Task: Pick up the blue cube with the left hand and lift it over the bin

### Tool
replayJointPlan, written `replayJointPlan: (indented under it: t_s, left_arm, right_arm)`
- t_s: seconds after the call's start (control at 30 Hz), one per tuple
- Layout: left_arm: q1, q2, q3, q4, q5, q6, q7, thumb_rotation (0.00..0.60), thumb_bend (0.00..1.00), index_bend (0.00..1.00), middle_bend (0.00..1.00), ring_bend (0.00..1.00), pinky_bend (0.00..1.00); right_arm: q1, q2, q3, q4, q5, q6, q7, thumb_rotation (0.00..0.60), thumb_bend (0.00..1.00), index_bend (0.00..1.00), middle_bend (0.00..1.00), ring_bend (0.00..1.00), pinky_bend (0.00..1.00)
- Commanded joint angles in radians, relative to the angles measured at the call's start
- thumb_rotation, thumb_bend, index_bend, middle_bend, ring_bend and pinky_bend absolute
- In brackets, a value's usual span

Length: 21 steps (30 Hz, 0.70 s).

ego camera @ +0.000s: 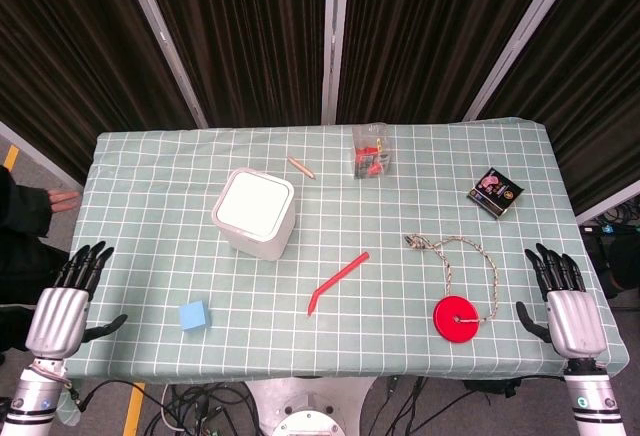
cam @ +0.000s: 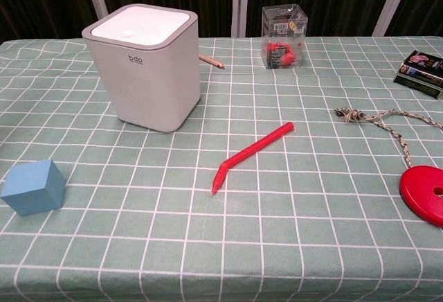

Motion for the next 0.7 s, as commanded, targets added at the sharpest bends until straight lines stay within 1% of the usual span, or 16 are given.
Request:
replayJointPlan:
  t_s: [0.03,0.2,0.43,0.57,0.7]
  left_arm:
    - [0.000,-0.001,0.002,0.001,0.003,-0.001,0.002,0.600,0.02,0.02,0.04,0.00,0.17]
    - [-0.002,0.001,0.008,-0.002,0.007,-0.008,0.001,0.600,0.02,0.02,0.04,0.00,0.17]
    - [-0.015,0.010,0.030,-0.016,0.029,-0.041,-0.012,0.600,0.02,0.02,0.04,0.00,0.17]
    - [-0.027,0.005,0.017,-0.013,0.039,-0.038,-0.008,0.600,0.02,0.02,0.04,0.00,0.17]
    - [-0.074,0.031,-0.010,-0.048,0.067,-0.066,0.018,0.600,0.02,0.02,0.04,0.00,0.17]
  right_arm:
    - [-0.001,0.001,0.000,0.000,0.000,0.000,0.000,0.600,0.29,0.00,0.00,0.00,0.00]
    - [-0.002,0.000,0.000,0.006,0.005,-0.002,0.007,0.600,0.29,0.00,0.00,0.00,0.00]
    - [-0.001,0.004,0.003,0.002,-0.002,0.005,0.006,0.600,0.29,0.00,0.00,0.00,0.00]
    - [-0.003,0.012,0.005,0.000,-0.001,0.011,0.005,0.600,0.29,0.00,0.00,0.00,0.00]
    - [-0.002,0.011,0.005,0.003,0.003,0.006,0.009,0.600,0.29,0.00,0.00,0.00,0.00]
